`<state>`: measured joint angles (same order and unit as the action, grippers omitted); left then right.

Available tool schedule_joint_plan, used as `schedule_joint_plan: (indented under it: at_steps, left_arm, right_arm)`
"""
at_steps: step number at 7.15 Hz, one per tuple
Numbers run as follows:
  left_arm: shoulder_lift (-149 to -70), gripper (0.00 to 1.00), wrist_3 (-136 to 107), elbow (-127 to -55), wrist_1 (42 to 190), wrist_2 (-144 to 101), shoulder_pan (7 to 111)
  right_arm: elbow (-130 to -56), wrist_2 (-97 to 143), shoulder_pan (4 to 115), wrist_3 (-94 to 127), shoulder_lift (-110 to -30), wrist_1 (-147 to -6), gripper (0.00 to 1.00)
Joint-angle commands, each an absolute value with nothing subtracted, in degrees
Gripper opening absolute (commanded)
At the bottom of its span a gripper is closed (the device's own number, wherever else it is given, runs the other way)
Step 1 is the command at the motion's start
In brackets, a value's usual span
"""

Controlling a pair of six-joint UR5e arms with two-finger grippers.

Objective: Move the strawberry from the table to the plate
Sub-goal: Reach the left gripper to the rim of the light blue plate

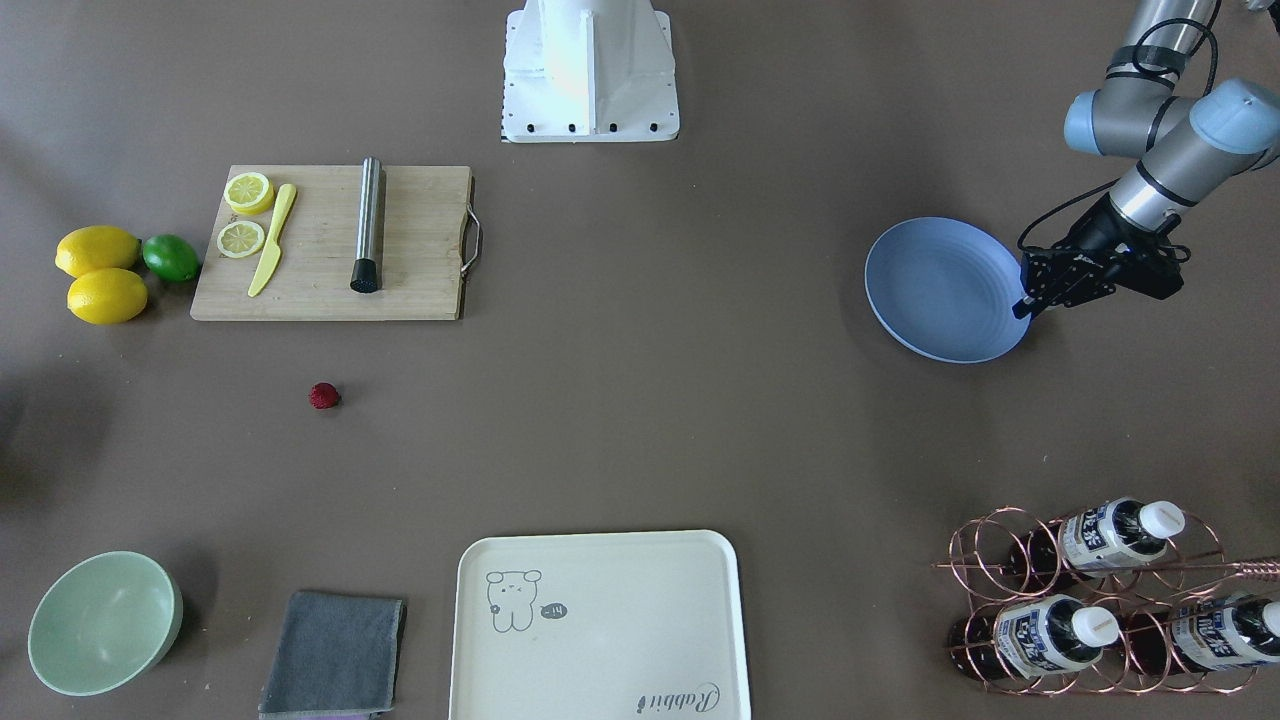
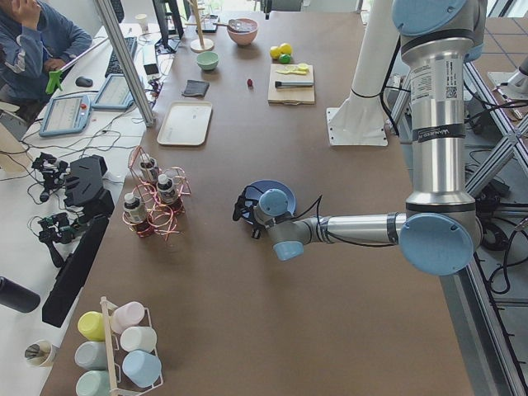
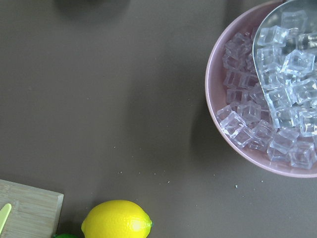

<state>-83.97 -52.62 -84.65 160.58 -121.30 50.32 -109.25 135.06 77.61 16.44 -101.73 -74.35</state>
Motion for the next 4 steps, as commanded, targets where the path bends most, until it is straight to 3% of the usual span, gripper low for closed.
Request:
schedule_joint_plan:
  at_steps: [1, 4]
  left_arm:
    - [-86.3, 0.00, -53.1, -86.2, 159.6, -123.6, 50.8]
    - [-99.9, 0.00, -64.2, -86.7, 150.3, -123.6, 51.2]
  right_arm:
    - [-109.2, 134.9, 77.6, 16.4, -101.8, -74.4, 1.00]
    - [-109.2, 135.0, 77.6, 16.5, -101.7, -74.4, 1.00]
